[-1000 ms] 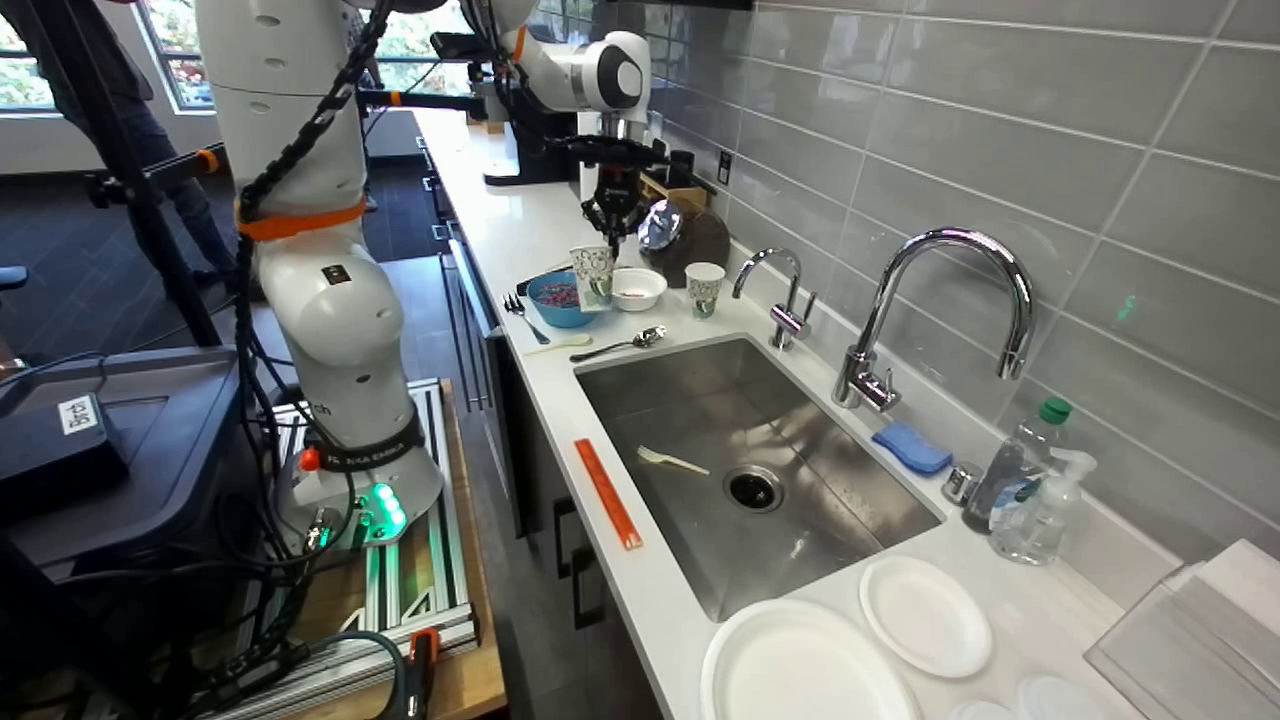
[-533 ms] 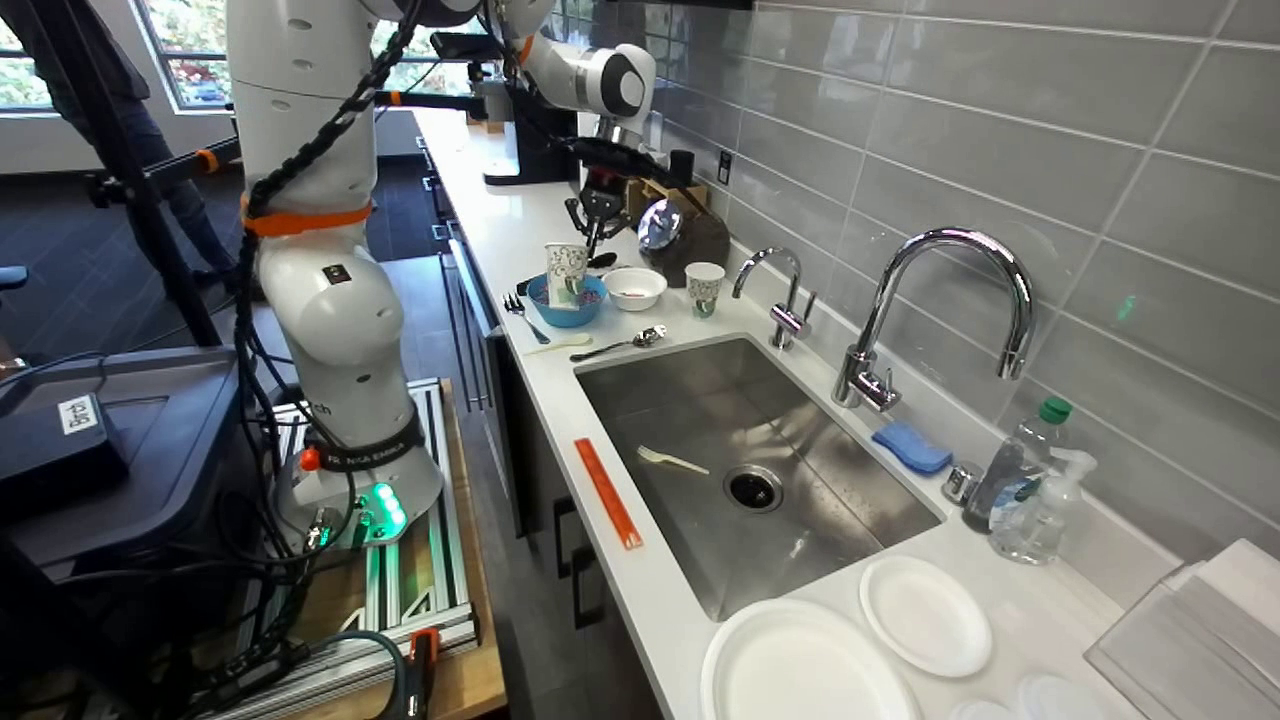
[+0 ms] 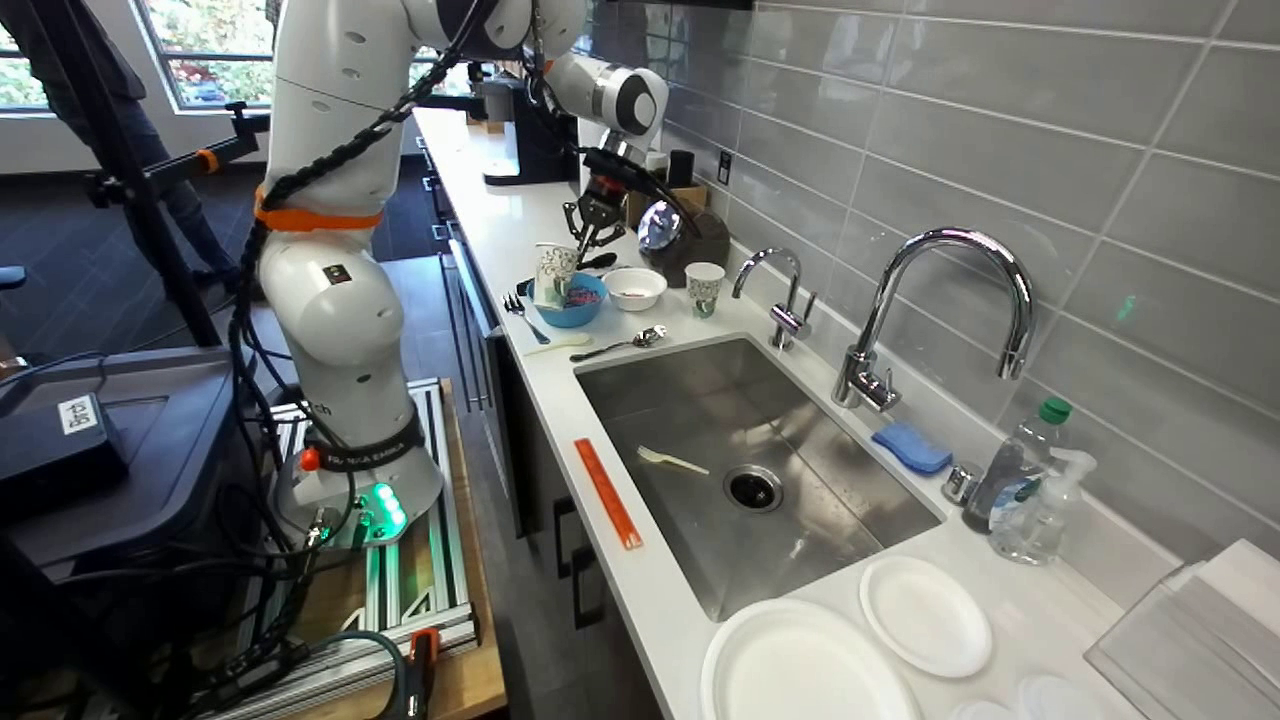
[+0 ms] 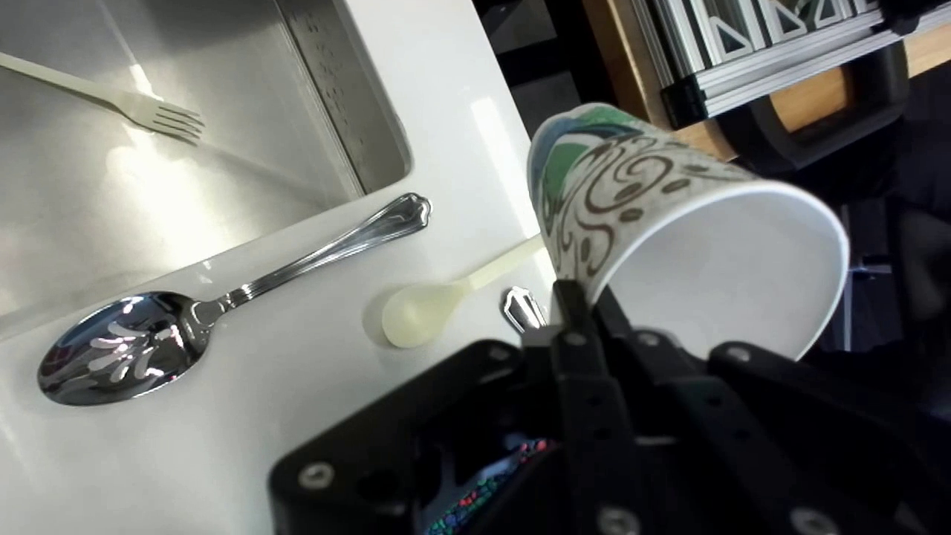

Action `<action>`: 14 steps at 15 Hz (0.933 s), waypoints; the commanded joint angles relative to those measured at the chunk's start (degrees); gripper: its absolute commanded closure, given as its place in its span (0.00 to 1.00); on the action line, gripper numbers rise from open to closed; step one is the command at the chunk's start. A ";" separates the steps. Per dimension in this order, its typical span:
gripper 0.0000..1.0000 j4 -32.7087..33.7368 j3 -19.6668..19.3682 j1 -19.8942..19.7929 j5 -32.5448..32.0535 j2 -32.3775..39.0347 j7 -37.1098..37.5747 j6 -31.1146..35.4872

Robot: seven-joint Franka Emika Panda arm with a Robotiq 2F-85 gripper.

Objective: Pour the contents in the cup into the bowl

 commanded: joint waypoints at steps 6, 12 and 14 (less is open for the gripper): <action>0.99 1.57 0.22 0.29 -0.15 1.21 -0.55 -1.19; 0.99 6.34 1.45 2.30 -0.65 6.14 -1.14 -6.74; 0.99 8.47 1.76 3.12 -0.77 7.91 -0.96 -9.63</action>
